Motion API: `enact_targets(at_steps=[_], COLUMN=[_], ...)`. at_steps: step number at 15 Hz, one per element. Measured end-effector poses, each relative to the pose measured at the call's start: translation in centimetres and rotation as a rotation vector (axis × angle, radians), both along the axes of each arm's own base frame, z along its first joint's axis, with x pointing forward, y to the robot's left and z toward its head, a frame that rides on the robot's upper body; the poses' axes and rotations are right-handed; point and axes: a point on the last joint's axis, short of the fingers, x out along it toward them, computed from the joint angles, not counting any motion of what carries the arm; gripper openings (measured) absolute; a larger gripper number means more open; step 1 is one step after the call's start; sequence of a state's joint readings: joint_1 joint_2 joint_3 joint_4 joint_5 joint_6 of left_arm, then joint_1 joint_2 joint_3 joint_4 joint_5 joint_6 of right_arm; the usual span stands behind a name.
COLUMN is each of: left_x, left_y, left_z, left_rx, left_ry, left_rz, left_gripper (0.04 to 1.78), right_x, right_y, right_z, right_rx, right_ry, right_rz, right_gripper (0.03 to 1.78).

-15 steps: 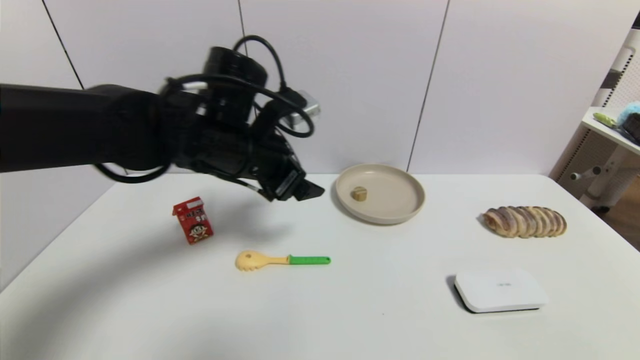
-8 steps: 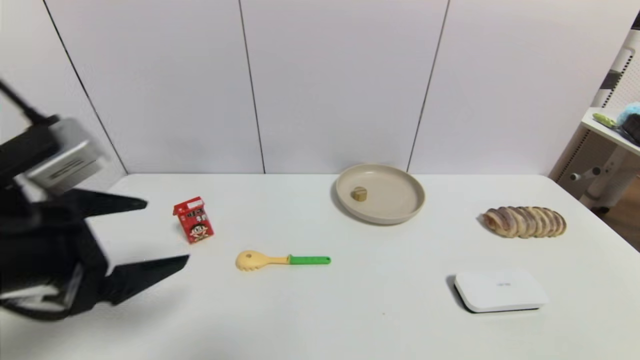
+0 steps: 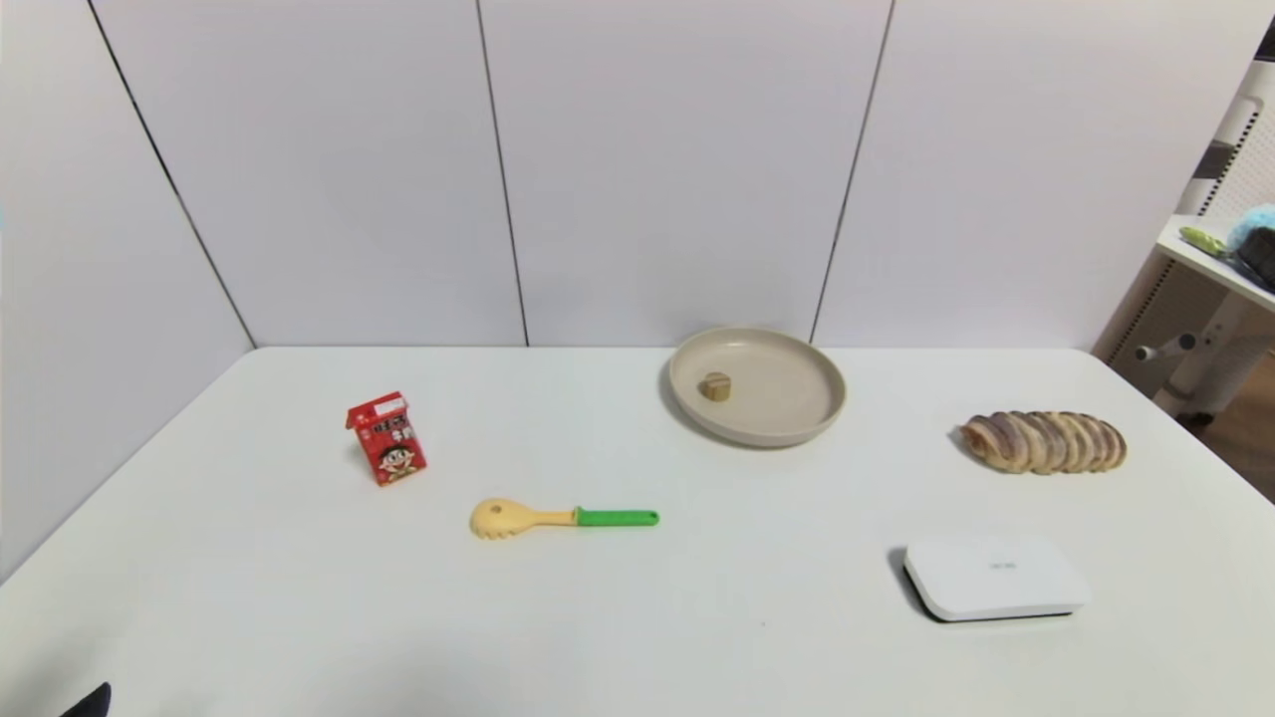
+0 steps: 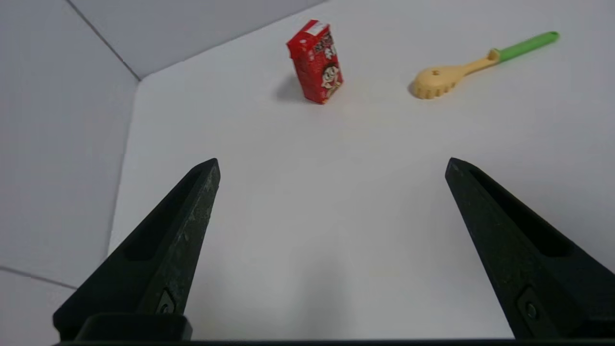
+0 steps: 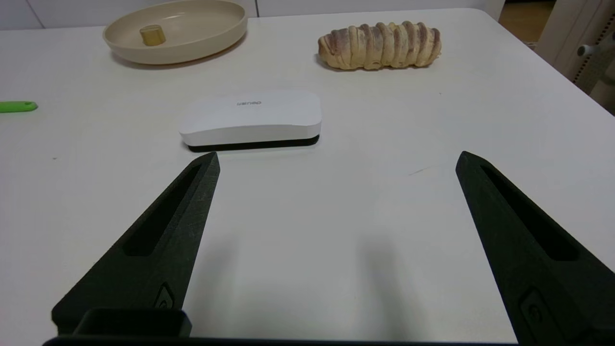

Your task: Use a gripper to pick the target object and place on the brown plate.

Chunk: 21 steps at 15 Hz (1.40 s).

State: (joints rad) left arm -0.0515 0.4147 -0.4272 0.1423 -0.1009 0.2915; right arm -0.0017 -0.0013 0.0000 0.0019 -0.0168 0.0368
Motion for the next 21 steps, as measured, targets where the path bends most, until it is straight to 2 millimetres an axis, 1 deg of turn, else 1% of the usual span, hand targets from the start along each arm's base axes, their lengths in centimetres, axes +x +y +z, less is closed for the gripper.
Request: enact_targets(at_steps=[1, 6, 8, 9, 12, 14, 17, 21], left_x=[-0.5, -2.5, -2.5, -2.4, -2.3, -2.4, -2.4, -2.4], left_y=[0.0, 0.1, 0.2, 0.2, 0.2, 0.1, 0.1, 0.1], left_z=[-0.7, -6.3, -8.8, -9.5, -10.3, -10.5, -11.0, -11.0], left_rx=[0.001, 0.006, 0.008, 0.003, -0.007, -0.031, -0.053, -0.101], left_ry=[-0.039, -0.122, -0.137, -0.161, -0.177, -0.174, -0.128, -0.12], left_rz=[0.022, 0.085, 0.134, 0.146, 0.143, 0.094, 0.081, 0.092], left_gripper=[1.69, 1.69, 1.69, 1.69, 1.69, 1.69, 1.69, 1.69], right_x=[0.0, 0.0, 0.0, 0.0, 0.0, 0.0, 0.0, 0.0], right_y=[0.0, 0.0, 0.0, 0.0, 0.0, 0.0, 0.0, 0.0], right_z=[0.0, 0.0, 0.0, 0.0, 0.0, 0.0, 0.0, 0.0], right_rx=[0.0, 0.0, 0.0, 0.0, 0.0, 0.0, 0.0, 0.0], right_ry=[0.0, 0.0, 0.0, 0.0, 0.0, 0.0, 0.0, -0.001], right_rz=[0.0, 0.0, 0.0, 0.0, 0.0, 0.0, 0.0, 0.0], right_gripper=[1.7, 1.7, 1.7, 1.7, 1.7, 1.7, 1.7, 1.7])
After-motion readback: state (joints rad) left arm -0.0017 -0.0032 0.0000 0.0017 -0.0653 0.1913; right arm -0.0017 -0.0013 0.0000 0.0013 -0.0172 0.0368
